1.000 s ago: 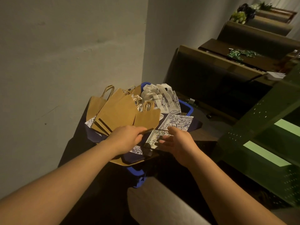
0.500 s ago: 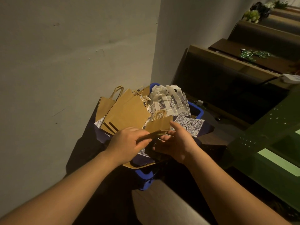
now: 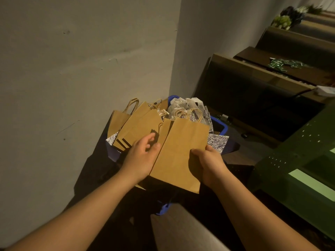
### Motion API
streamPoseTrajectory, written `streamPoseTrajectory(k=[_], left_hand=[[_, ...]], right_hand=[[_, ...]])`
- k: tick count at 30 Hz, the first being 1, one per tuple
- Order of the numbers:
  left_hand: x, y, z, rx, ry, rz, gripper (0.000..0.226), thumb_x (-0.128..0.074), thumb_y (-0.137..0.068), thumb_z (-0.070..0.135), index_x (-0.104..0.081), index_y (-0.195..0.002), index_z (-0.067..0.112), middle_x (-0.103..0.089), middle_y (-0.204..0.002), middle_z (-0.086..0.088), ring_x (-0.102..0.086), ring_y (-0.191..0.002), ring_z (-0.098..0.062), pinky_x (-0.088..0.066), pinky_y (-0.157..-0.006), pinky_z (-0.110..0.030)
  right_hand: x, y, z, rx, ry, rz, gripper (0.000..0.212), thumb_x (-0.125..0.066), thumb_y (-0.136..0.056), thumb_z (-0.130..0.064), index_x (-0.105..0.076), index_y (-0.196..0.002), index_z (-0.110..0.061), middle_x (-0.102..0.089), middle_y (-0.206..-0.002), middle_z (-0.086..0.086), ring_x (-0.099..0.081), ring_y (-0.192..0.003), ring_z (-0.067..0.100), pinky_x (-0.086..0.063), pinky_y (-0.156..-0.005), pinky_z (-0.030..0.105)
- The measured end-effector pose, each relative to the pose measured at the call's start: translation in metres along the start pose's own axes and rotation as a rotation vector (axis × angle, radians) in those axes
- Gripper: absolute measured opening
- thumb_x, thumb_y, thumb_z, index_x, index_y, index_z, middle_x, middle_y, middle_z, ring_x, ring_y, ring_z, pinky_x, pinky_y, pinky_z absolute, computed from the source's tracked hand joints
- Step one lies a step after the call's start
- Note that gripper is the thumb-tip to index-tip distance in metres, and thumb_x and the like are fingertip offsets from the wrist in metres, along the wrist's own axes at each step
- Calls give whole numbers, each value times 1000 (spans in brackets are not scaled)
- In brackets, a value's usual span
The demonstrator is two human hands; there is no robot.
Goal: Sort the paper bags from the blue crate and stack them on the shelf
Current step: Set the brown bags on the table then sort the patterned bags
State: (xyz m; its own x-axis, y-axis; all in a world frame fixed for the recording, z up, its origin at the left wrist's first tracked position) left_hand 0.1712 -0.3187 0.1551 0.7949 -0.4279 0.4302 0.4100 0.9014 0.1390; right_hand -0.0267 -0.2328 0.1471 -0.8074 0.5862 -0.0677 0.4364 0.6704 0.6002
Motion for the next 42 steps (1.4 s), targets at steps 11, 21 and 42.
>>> streamPoseTrajectory(k=[11, 21, 42], left_hand=[[-24, -3, -5, 256, 527, -71, 45, -52, -107, 20, -43, -151, 24, -58, -140, 8, -52, -130, -12, -38, -115, -37], [-37, 5, 16, 143, 237, -176, 54, -52, -105, 42, -36, -156, 35, -58, -144, 9, -59, -127, -14, -50, -108, -46], [36, -77, -19, 203, -1139, 72, 73, -52, -88, 71, -47, -142, 22, -49, -145, -9, -42, -131, -35, -40, -99, -54]], right_hand=[[8, 10, 4, 88, -47, -70, 29, -53, -99, -1, -59, -126, -12, -71, -112, 16, -69, -100, 31, -55, -88, 41], [1, 21, 4, 176, -54, -72, 27, -57, -103, -15, -55, -129, -15, -74, -115, 9, -74, -101, 27, -58, -88, 41], [12, 20, 1, 166, -158, 5, 24, -52, -104, -12, -55, -127, -17, -70, -113, 4, -68, -98, 18, -47, -71, 27]])
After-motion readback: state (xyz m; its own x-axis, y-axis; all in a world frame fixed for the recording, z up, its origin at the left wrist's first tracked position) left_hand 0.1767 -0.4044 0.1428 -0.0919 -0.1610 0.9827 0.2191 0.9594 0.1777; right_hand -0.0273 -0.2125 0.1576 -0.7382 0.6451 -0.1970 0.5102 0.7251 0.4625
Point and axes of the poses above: each hand's wrist, its own y-axis away from the middle knuckle, its own x-axis out of the back of the hand, z = x × y, the point moved 7 cm from there along -y, towards the middle knuckle
